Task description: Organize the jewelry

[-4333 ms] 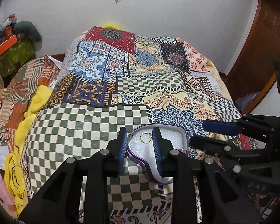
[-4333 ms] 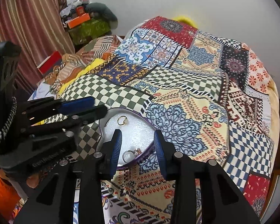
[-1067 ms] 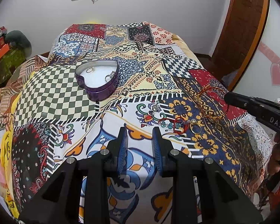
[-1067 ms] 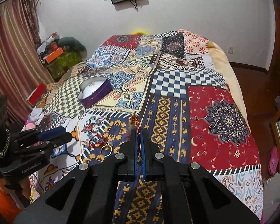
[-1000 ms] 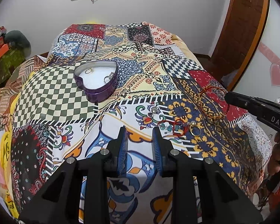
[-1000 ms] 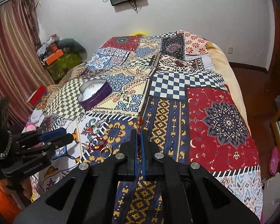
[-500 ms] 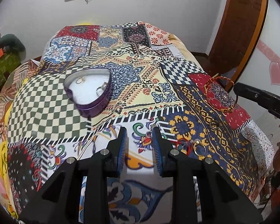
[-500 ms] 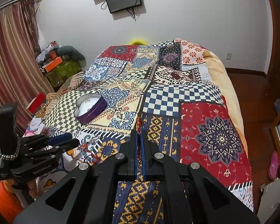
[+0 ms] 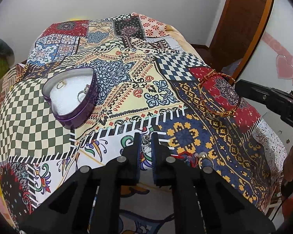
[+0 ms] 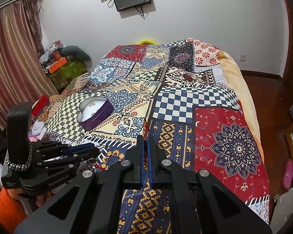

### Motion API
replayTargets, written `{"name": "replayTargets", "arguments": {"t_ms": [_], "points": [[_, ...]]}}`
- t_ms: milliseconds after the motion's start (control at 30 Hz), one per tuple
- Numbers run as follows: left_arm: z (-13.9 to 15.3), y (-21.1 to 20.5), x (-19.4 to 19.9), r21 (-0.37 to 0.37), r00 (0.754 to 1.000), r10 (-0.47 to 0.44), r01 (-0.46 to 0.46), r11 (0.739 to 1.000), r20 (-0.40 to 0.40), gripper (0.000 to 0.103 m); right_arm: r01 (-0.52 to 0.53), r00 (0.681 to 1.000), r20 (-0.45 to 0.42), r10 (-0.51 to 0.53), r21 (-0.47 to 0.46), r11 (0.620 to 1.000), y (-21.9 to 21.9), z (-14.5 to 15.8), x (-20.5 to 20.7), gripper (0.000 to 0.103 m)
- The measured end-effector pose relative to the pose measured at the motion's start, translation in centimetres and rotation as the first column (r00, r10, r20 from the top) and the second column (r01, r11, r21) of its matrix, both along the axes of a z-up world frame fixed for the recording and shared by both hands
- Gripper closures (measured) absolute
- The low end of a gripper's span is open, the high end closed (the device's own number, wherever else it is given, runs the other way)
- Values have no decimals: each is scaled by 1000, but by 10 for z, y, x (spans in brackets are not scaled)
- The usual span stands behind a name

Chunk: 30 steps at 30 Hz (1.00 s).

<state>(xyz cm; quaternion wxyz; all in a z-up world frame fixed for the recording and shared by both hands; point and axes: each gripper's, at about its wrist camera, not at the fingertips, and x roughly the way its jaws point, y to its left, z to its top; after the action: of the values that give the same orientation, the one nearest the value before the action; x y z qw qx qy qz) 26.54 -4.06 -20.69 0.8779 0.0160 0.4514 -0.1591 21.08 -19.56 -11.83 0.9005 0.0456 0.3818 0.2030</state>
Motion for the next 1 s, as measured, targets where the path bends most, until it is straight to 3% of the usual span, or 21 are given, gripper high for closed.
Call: {"name": "replayTargets", "arguments": {"t_ms": [500, 1000], "points": [[41, 23, -19, -37, 991, 68, -64, 997, 112, 95, -30, 997, 65, 30, 4, 1000, 14, 31, -10, 100], [82, 68, -37, -78, 968, 146, -132, 988, 203, 95, -114, 985, 133, 112, 8, 993, 63, 58, -9, 100]]}}
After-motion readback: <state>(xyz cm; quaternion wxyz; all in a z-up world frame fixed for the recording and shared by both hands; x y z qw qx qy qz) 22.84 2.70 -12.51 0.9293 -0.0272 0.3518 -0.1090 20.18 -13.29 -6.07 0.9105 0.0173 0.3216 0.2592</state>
